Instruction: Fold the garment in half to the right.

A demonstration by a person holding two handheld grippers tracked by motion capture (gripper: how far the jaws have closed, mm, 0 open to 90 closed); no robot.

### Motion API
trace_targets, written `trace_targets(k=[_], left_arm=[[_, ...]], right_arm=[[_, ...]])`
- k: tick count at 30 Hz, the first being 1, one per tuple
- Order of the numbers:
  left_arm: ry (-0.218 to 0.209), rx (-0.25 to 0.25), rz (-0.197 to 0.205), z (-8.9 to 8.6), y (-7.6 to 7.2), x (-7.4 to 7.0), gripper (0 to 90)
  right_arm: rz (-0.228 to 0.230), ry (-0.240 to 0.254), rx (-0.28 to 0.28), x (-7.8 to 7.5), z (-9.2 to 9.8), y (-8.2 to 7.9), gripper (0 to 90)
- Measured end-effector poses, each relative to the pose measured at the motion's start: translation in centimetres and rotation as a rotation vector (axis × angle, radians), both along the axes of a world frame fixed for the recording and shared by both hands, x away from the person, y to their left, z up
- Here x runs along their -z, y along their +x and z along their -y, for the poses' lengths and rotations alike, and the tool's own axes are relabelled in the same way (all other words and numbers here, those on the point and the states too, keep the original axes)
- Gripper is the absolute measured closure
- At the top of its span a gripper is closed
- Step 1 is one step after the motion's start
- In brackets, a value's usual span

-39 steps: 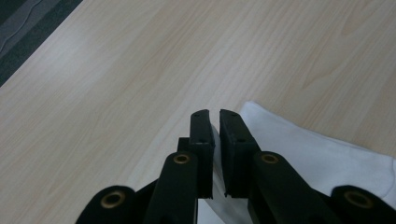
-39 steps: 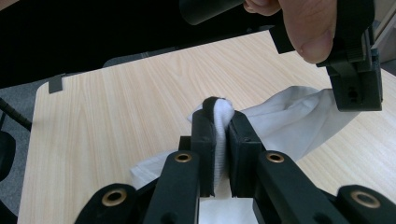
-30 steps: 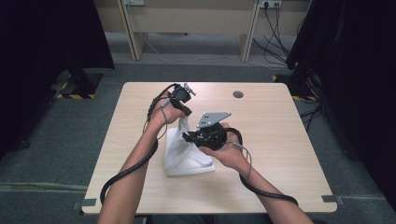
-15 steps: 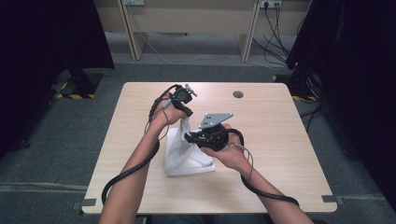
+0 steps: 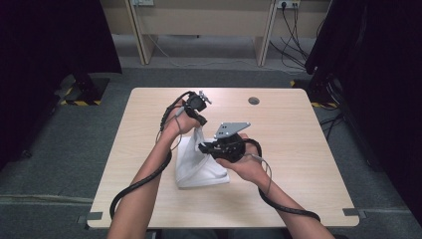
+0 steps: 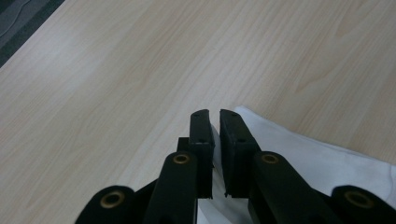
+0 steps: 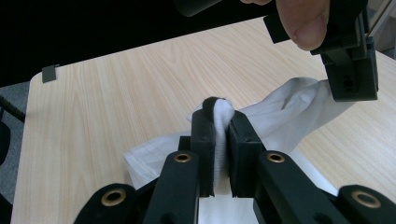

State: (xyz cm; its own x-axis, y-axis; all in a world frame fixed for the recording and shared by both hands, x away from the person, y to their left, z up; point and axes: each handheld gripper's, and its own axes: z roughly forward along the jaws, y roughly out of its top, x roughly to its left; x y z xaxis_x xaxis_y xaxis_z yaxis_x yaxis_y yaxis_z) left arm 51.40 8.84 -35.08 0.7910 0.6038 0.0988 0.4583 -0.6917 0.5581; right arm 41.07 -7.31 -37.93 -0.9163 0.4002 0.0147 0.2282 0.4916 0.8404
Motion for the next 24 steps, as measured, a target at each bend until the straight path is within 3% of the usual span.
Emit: trace_targets(k=[24], left_arm=[[0.004,0.005,-0.008,0.52,0.00,0.54,82.8]], right_arm=[[-0.010,-0.010,0.005,0.68,0.44,-0.25,82.9]])
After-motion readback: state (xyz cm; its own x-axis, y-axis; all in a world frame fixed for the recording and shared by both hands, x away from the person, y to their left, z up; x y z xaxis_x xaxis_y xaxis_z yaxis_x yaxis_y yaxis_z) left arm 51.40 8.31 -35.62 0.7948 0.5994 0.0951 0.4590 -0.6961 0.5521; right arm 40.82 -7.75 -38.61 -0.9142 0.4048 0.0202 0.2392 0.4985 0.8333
